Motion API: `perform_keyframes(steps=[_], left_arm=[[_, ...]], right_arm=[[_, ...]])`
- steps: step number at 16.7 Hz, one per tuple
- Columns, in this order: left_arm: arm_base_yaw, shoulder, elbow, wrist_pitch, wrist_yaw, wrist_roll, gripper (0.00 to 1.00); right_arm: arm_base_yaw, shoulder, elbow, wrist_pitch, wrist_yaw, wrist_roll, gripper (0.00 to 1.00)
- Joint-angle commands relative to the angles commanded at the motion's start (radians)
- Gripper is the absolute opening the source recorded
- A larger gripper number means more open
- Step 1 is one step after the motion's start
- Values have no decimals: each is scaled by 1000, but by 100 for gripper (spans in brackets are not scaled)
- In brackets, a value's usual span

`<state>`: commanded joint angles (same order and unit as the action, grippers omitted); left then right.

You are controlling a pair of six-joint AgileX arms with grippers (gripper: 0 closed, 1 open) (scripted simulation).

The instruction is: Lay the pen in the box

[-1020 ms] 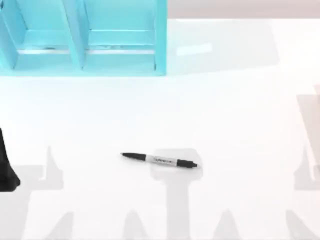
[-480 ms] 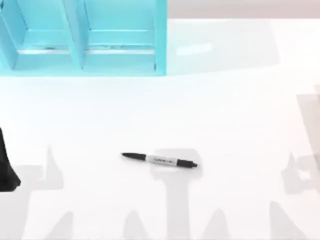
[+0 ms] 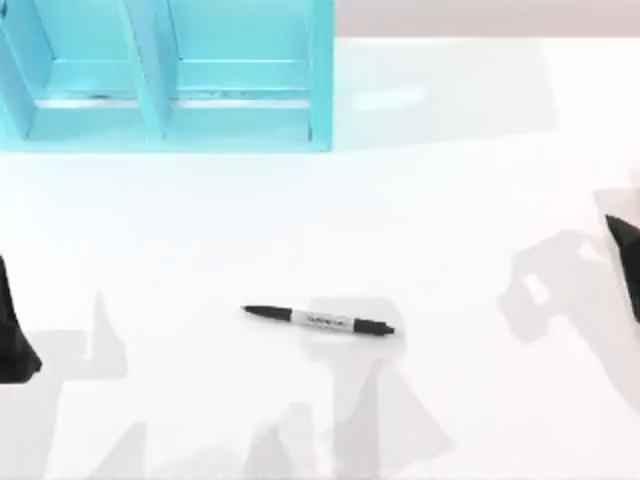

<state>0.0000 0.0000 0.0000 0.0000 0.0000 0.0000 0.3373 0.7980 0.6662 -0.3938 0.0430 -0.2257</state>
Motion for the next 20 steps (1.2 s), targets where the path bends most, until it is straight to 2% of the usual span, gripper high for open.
perform_keyframes(steps=[11,16,20], left_arm=[[0,0,0,0,0,0,100],[0,0,0,0,0,0,100],[0,0,0,0,0,0,100]], right_arm=[[337,825,821,-385,79,-173,100],[456,1169,1053,-577,111,-241,100],[515,1355,1145,-691,127,-277,100]])
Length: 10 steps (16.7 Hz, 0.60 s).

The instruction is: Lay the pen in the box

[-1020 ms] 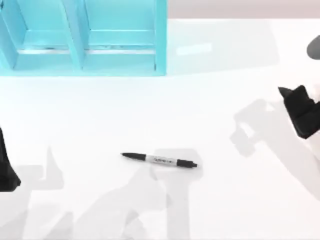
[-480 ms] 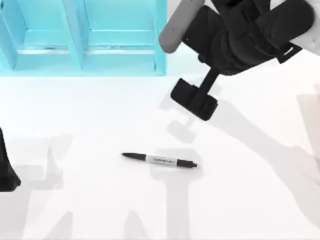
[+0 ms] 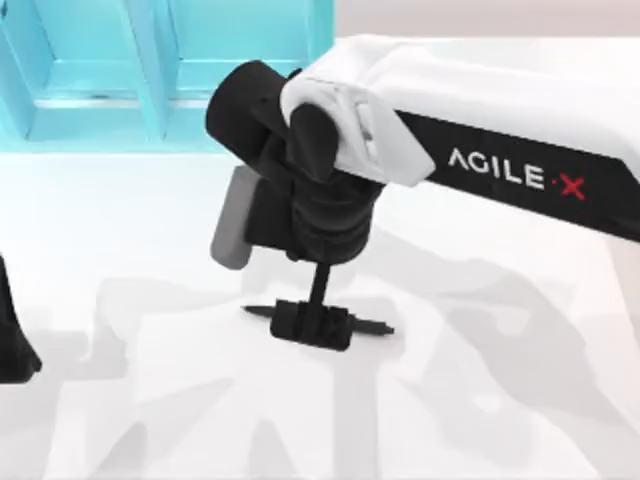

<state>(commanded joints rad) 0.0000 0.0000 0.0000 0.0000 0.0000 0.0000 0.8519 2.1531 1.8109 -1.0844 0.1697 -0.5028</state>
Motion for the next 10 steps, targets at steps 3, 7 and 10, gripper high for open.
perform_keyframes(steps=[3,7,10], left_arm=[[0,0,0,0,0,0,100],[0,0,0,0,0,0,100],[0,0,0,0,0,0,100]], right_arm=[[14,47,19,-30,4,-9,100],[14,47,19,-30,4,-9,100],[8,56,7,-11,3,-12,100]])
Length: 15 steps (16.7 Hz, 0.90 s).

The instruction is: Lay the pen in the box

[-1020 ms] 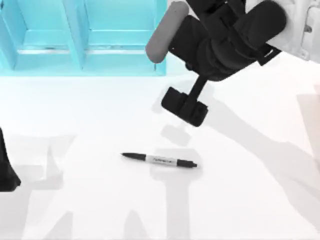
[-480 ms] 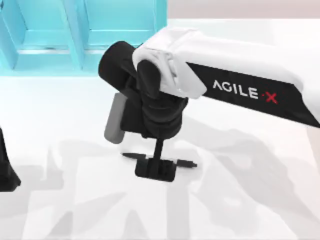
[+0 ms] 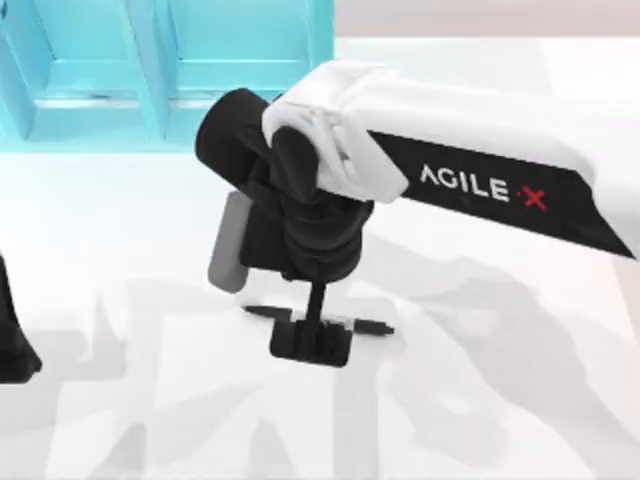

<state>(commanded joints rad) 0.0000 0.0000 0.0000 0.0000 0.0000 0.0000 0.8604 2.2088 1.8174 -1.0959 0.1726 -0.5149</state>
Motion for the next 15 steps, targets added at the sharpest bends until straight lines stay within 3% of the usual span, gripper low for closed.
perform_keyframes(steps=[7,12,15], left_arm=[[0,0,0,0,0,0,100],[0,0,0,0,0,0,100],[0,0,0,0,0,0,100]], right_arm=[[-27,121,-125,259,-1,-28,100],[-31,139,-143,289,-1,-33,100],[-31,139,-143,289,-1,-33,77]])
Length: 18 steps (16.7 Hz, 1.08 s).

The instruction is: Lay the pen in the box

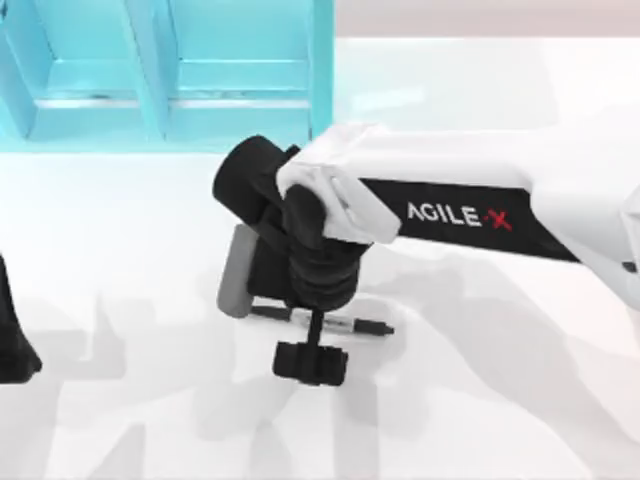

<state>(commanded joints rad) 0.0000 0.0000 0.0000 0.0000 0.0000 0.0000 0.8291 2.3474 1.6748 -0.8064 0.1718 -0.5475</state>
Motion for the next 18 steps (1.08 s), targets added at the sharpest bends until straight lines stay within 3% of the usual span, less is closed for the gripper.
perform_keyframes(steps=[10,18], left_arm=[[0,0,0,0,0,0,100],[0,0,0,0,0,0,100]], right_arm=[[0,0,0,0,0,0,2],[0,0,0,0,0,0,0]])
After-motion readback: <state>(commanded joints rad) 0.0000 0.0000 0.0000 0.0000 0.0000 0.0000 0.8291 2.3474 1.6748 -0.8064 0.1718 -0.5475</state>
